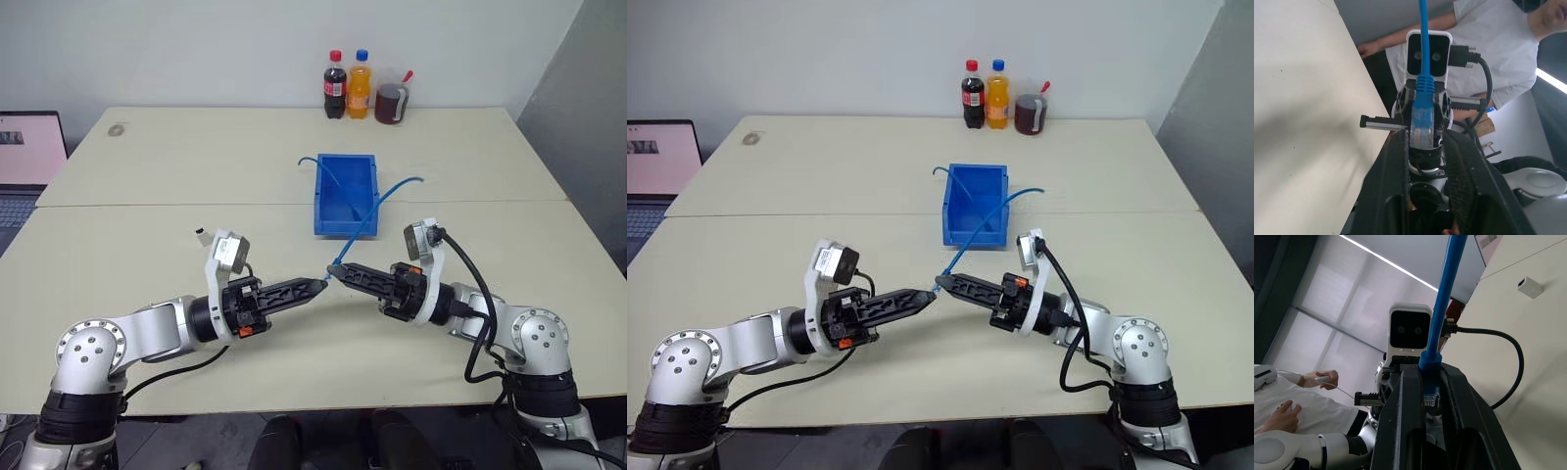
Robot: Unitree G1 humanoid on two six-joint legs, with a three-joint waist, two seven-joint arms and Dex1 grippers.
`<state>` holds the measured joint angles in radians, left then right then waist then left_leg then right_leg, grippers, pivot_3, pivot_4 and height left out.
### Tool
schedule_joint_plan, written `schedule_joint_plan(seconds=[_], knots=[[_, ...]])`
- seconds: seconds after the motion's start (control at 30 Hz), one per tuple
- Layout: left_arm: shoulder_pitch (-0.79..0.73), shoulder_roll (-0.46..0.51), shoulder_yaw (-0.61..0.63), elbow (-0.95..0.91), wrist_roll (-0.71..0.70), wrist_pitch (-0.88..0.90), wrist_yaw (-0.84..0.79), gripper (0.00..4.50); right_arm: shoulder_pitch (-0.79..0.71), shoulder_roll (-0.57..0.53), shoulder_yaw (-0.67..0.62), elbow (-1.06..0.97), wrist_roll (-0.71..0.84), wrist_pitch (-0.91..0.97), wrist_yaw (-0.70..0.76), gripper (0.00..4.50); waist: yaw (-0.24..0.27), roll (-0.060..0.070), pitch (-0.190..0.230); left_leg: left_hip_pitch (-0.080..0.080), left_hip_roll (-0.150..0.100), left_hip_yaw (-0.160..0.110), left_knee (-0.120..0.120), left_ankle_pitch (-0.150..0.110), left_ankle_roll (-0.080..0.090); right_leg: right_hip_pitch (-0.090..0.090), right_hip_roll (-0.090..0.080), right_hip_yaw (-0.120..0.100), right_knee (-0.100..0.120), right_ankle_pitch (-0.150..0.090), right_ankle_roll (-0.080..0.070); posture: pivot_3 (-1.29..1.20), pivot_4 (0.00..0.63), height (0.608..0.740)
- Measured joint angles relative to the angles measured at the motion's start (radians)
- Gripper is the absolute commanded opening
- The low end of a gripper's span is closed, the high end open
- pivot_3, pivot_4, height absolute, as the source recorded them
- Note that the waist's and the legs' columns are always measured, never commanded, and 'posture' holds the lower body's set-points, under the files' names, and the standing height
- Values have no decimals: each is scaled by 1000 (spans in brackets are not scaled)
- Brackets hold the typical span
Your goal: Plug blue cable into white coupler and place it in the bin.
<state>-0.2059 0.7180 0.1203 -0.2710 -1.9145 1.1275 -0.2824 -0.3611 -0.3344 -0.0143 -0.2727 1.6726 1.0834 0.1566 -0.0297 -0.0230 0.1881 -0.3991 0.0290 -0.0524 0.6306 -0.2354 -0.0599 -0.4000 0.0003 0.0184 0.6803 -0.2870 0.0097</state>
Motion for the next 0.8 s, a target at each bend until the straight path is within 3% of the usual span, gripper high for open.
schedule_joint_plan(seconds=[0.17,0.23,0.3,0.37,0.43,0.5,0.57,0.8], knots=[[40,65,14,-15,58,22,-87,2892,-8,-9,2,2,-8,-8,1,144,-4,0,0,-1,1,2,-1,0,0,-4,1,2,1,0,0,0,150,740],[84,125,32,-44,149,29,-173,3350,-20,-12,1,11,-24,-14,5,144,-8,0,0,-1,1,3,-1,0,0,-5,1,2,1,0,0,0,150,740],[167,249,30,-95,353,-4,-322,3701,-39,-13,-1,28,-51,-28,15,144,-13,0,0,-1,1,3,-2,0,0,-6,3,3,1,0,-1,0,150,740],[261,363,-6,-96,650,-148,-461,4056,-58,-16,-8,60,-92,-48,24,144,-10,4,0,0,1,5,-3,0,0,-6,3,2,1,-1,-2,0,150,740],[293,378,-43,-20,926,-338,-466,4467,-71,-24,-10,94,-139,-59,47,144,-2,5,1,0,1,4,-3,0,0,-6,3,3,1,-1,-3,0,150,740],[262,330,-44,30,1084,-451,-397,4467,-83,-40,-19,121,-170,-64,64,144,6,4,0,-1,2,3,-3,0,0,-6,2,2,0,-1,-3,0,150,740],[186,230,-36,78,1239,-510,-222,4467,-102,-46,-35,136,-190,-67,89,144,16,4,0,-3,1,3,-1,0,0,-5,1,2,0,0,-1,0,150,740],[40,-115,14,74,1488,-521,260,4467,-149,-55,-46,182,-237,-65,142,144,20,1,-1,-4,1,5,-1,0,0,-6,-3,4,0,5,-2,0,150,740]])
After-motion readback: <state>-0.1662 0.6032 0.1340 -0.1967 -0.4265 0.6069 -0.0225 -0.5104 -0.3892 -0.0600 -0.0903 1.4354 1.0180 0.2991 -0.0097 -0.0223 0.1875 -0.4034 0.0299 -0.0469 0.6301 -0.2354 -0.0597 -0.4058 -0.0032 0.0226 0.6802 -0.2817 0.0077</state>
